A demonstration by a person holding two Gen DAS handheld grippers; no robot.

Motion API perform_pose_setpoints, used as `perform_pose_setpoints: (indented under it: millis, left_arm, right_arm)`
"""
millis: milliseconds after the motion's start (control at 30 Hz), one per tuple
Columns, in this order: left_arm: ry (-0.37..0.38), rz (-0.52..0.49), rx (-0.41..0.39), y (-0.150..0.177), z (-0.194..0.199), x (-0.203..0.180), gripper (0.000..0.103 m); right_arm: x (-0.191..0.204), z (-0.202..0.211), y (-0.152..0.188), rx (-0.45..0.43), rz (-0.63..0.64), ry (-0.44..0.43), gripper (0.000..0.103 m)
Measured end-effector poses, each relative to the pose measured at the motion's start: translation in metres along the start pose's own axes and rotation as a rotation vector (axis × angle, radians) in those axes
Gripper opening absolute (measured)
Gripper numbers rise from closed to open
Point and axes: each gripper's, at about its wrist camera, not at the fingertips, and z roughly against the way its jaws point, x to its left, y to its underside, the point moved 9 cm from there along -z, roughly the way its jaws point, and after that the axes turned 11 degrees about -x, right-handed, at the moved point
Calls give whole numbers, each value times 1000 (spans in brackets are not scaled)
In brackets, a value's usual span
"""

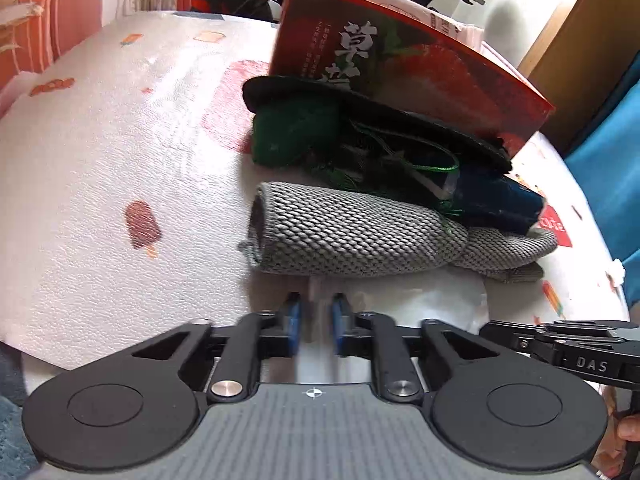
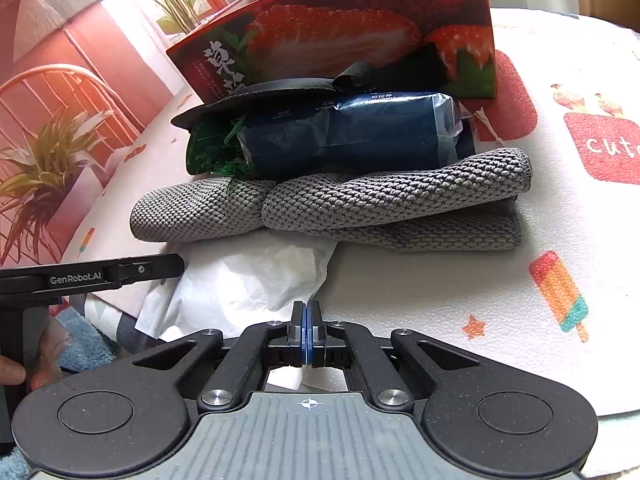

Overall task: Organize soft objects
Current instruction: 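Close the left gripper on the white plastic bag while the right gripper holds it, then pull the white plastic bag out from under the grey cloth and open both grippers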

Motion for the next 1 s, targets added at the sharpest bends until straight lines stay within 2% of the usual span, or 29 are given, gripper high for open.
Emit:
perform_pose_setpoints:
  millis: [67,333,700,767,900,1000]
  left_arm:
    - [16,3,3,1,0,-3,2]
    - [60,-4,7,-7,15,-11,1]
    - [151,-26,-90,-37,53,-29,1]
    - [139,-49,-97,-40,57,-31,1]
    - [124,-44,-23,-25,44,-24,2]
    - [141,-11,39,-8,29,-22,8]
  right_arm:
    - [0,0,0,-2,-5,-2,0]
    - [4,15,-8,-26,-17,-28,0]
    - [25,57,-39,-125,-22,-109,0]
    - [27,60,-43,-137,-2,-104,0]
    - [17,58,-45,-152,-19,-66,0]
    - [0,51,-43,-161,-56,-25,0]
